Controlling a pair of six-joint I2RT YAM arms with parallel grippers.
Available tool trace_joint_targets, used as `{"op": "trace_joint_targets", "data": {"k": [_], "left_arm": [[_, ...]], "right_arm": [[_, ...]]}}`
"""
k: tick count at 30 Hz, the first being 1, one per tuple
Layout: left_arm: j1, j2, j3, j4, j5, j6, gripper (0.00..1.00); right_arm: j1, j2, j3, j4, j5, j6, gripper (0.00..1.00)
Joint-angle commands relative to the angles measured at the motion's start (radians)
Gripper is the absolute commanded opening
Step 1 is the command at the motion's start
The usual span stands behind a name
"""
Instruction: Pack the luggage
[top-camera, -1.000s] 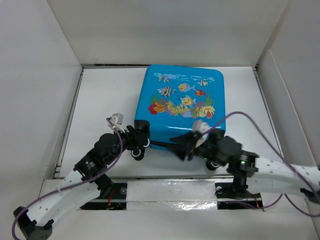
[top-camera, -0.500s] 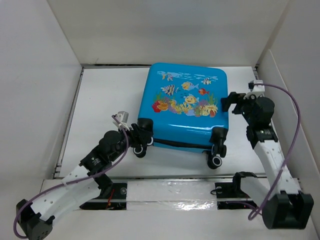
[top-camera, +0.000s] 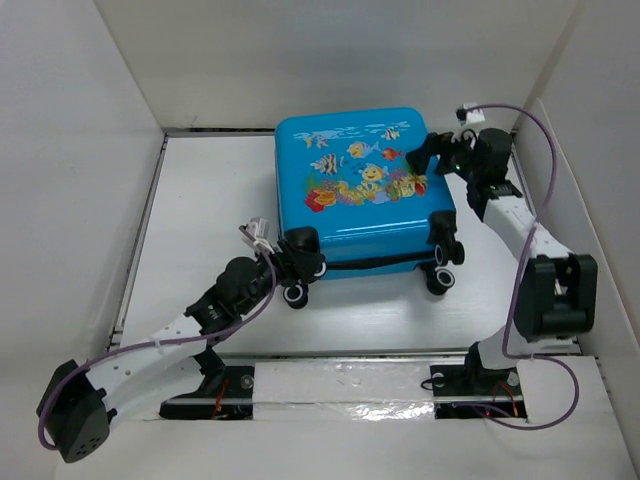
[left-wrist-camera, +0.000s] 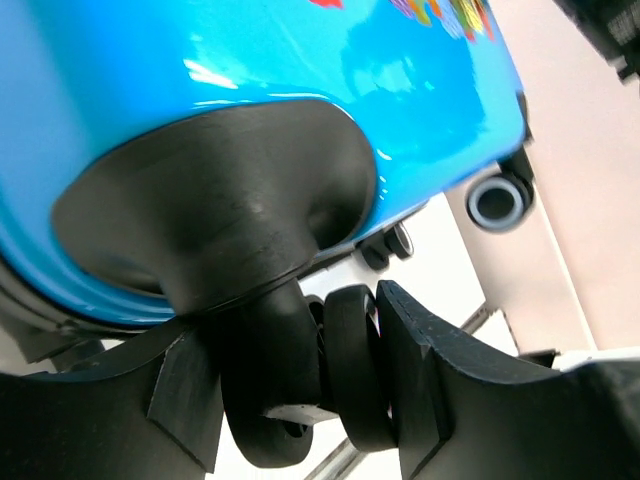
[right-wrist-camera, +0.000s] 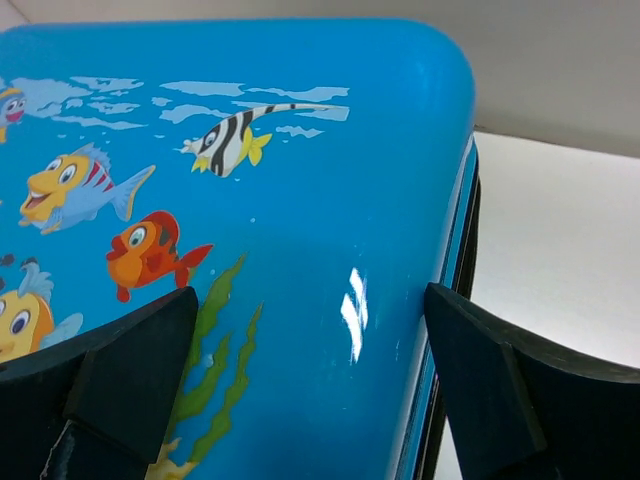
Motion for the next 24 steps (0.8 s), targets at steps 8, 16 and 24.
{"op": "trace_joint_targets", "data": {"k": [8, 16, 24], "left_arm": [[-0.151, 0.154, 0.148, 0.197, 0.123, 0.163, 0.00], [-0.151, 0.165, 0.151, 0.255, 0.108, 0.115, 0.20], [-0.151, 0.148, 0.107, 0.289, 0.103, 0.034, 0.46]], "right_arm": [[0.214, 0.068, 0.345, -0.141, -0.132, -0.062, 1.00], [0.392, -0.455, -0.164, 0.053, 0.135, -0.112, 0.71], [0.694, -0.776, -0.709, 0.188, 0.218, -0.072, 0.42]]}}
